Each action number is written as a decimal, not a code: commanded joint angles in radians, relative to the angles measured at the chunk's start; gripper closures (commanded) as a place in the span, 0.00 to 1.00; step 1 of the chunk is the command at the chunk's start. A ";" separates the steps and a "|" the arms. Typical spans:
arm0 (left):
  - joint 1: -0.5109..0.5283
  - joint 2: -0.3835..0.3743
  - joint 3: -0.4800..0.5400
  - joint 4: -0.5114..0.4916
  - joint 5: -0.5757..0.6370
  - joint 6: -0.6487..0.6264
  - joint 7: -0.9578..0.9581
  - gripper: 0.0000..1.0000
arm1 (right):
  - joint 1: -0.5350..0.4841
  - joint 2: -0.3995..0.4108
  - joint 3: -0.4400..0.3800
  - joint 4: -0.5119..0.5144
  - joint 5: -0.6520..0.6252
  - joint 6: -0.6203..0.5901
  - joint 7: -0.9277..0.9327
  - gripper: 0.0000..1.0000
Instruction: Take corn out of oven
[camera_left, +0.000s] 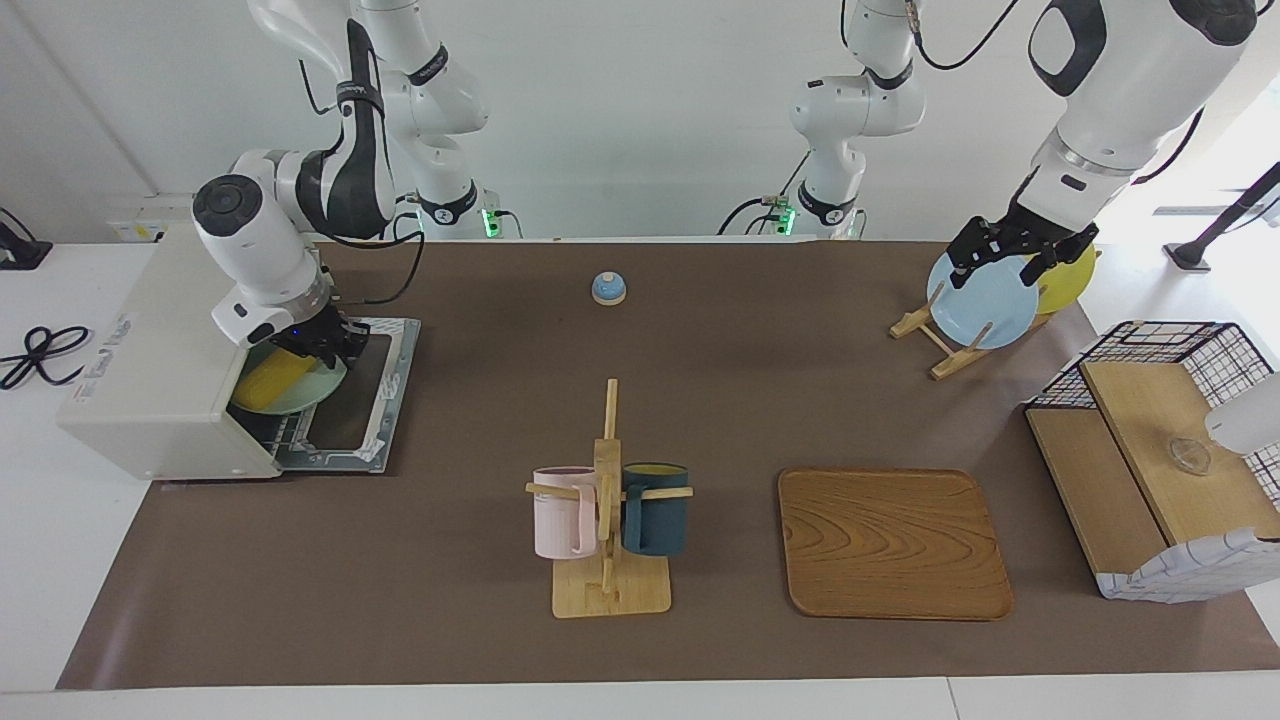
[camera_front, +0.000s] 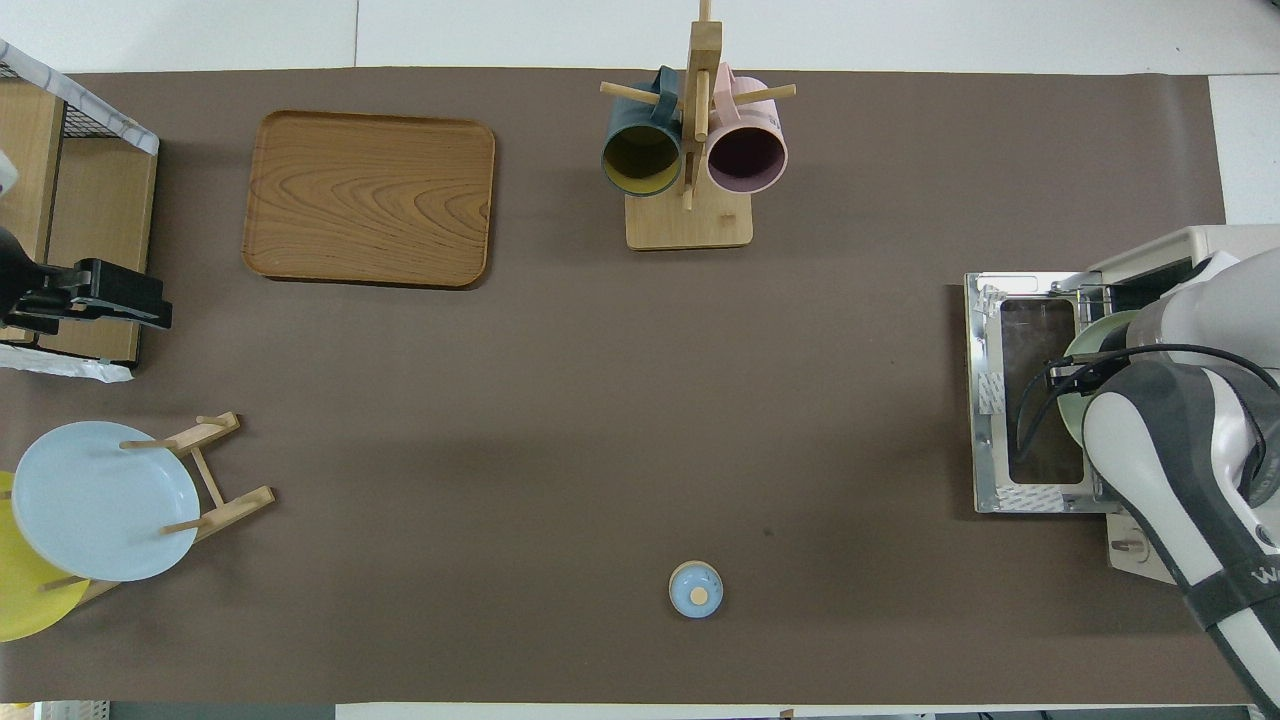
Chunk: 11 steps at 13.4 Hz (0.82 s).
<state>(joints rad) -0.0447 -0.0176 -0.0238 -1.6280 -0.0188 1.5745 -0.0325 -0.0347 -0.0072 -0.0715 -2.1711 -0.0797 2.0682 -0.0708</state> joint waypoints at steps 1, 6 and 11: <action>-0.004 -0.008 -0.002 -0.015 0.019 0.016 -0.007 0.00 | -0.008 -0.027 0.006 -0.033 0.003 0.018 -0.006 0.64; -0.006 -0.008 -0.002 -0.015 0.019 0.016 -0.009 0.00 | -0.014 -0.022 0.006 -0.055 0.003 0.035 -0.010 0.70; -0.006 -0.008 -0.002 -0.015 0.019 0.016 -0.009 0.00 | -0.017 -0.042 0.004 -0.127 0.003 0.108 -0.032 0.72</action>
<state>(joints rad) -0.0454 -0.0176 -0.0258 -1.6280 -0.0188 1.5746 -0.0325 -0.0371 -0.0089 -0.0720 -2.2504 -0.0796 2.1473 -0.0723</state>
